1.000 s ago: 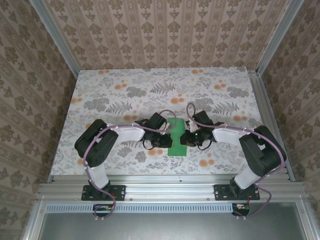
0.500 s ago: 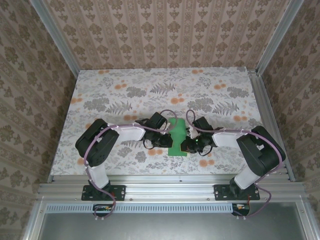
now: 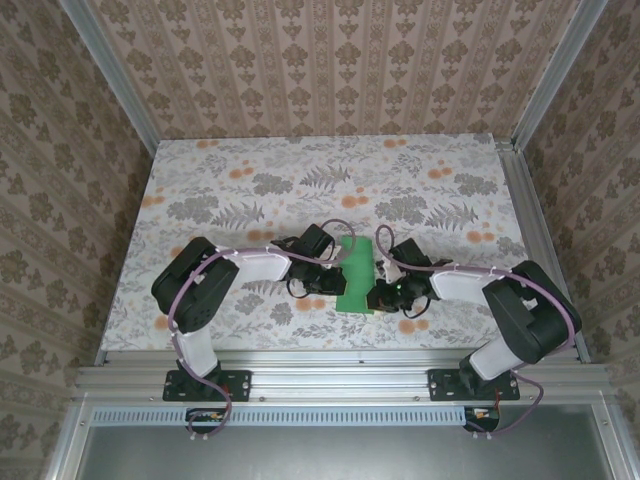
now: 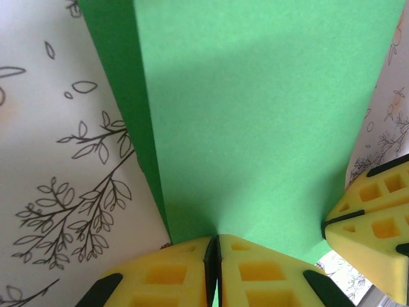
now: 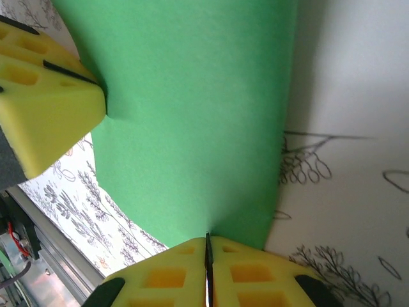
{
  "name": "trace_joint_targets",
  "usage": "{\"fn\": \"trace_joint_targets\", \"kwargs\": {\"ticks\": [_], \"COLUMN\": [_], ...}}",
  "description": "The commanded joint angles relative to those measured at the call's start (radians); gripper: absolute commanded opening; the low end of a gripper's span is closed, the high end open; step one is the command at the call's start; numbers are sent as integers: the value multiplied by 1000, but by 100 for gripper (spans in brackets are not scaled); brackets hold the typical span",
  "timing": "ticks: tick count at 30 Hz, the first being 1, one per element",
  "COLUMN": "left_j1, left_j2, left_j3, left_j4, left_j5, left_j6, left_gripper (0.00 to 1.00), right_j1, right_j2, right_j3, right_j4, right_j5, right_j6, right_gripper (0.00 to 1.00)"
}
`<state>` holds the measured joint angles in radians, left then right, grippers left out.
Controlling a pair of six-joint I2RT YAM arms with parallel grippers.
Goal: Fold a paper plane with a square sheet of paper (pick it up from the middle)
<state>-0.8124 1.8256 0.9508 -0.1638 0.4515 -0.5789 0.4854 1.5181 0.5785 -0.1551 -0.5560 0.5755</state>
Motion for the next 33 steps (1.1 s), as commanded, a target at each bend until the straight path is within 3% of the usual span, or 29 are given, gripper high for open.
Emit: {"fn": "trace_joint_targets", "kwargs": {"ticks": [1, 8, 14, 23, 33], "left_j1": [-8, -9, -11, -13, -11], "left_j2": [95, 92, 85, 70, 69], "left_j3": [-51, -47, -48, -56, -69], "left_j4": [-127, -134, -135, -154, -166], "left_j5": [-131, -129, -135, -153, -180], "left_j6": [34, 48, 57, 78, 93], "left_gripper": [13, 13, 13, 13, 13], "right_j1": [6, -28, -47, -83, -180], "right_j2": [-62, -121, 7, 172, 142], "right_j3": [-14, 73, 120, 161, 81], "right_j4": [-123, -38, 88, 114, 99], "right_j5": [10, -38, -17, 36, 141], "right_j6": [14, 112, 159, 108, 63], "right_gripper": [12, 10, 8, 6, 5]}}
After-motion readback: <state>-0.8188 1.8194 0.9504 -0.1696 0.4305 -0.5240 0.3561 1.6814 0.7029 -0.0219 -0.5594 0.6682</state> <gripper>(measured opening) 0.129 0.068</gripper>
